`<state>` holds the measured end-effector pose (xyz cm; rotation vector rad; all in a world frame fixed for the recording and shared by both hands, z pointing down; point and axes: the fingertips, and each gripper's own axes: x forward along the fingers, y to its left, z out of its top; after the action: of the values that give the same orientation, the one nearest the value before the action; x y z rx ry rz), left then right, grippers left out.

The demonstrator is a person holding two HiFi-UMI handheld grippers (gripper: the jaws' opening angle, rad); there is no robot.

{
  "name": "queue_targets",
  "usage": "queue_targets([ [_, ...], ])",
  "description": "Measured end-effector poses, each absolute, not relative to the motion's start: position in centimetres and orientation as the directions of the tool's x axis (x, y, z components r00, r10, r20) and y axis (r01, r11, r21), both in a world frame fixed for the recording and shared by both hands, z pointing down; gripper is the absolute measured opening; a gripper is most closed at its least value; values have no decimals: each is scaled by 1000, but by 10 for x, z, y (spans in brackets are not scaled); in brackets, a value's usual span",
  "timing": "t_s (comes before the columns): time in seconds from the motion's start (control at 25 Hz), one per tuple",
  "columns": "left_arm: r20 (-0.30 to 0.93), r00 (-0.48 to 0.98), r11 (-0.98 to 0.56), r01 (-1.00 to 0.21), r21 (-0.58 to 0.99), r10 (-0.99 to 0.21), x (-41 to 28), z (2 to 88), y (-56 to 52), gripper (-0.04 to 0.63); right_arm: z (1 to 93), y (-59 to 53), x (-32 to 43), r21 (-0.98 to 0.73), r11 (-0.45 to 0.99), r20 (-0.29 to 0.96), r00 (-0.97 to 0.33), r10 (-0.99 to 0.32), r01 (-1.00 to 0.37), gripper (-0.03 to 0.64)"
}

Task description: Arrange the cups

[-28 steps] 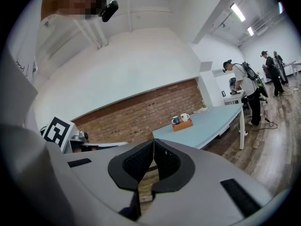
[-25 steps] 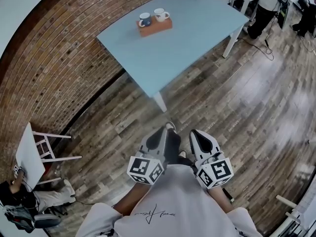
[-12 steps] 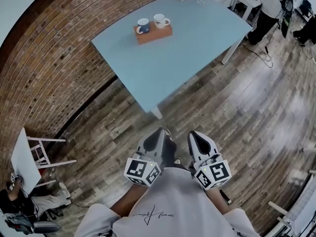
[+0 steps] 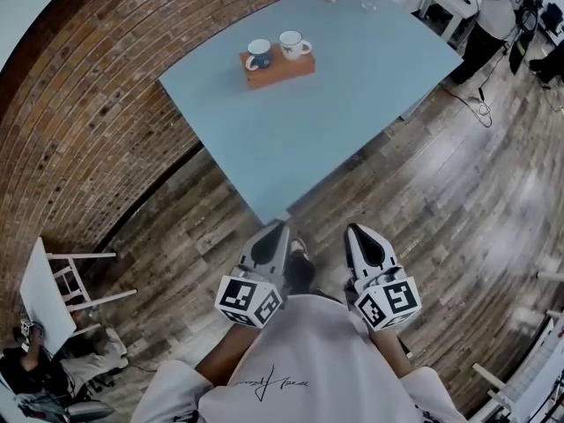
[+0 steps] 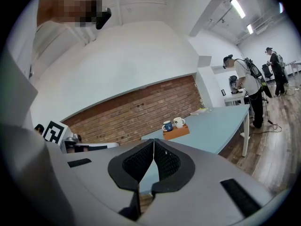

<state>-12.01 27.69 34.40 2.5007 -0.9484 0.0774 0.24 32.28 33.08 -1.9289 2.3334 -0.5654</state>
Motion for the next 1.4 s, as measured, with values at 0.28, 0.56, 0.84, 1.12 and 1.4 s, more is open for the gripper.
queue_targets([
  [0.28,184,798,-681,-590,434,-574,-116,331,239,8,320,283,-14,-319,213,163,-274,-948,-924,21],
  [0.56,133,793,-696,-590,408,-594,-127,314,221,8,320,265,-16,-318,210,182,-277,-944,-924,21],
  [0.84,103,778,-694,-605,390,-620,-120,308,212,8,307,245,-25,-277,258,159,-310,-937,-925,21],
  [1.12,155,768,-686,-628,367,-621,-100,315,190,8,310,213,-17,-269,294,155,-343,-926,-917,21],
  [1.4,162,763,-679,-635,368,-626,-75,308,153,8,306,171,8,-276,319,147,-368,-918,-907,21],
])
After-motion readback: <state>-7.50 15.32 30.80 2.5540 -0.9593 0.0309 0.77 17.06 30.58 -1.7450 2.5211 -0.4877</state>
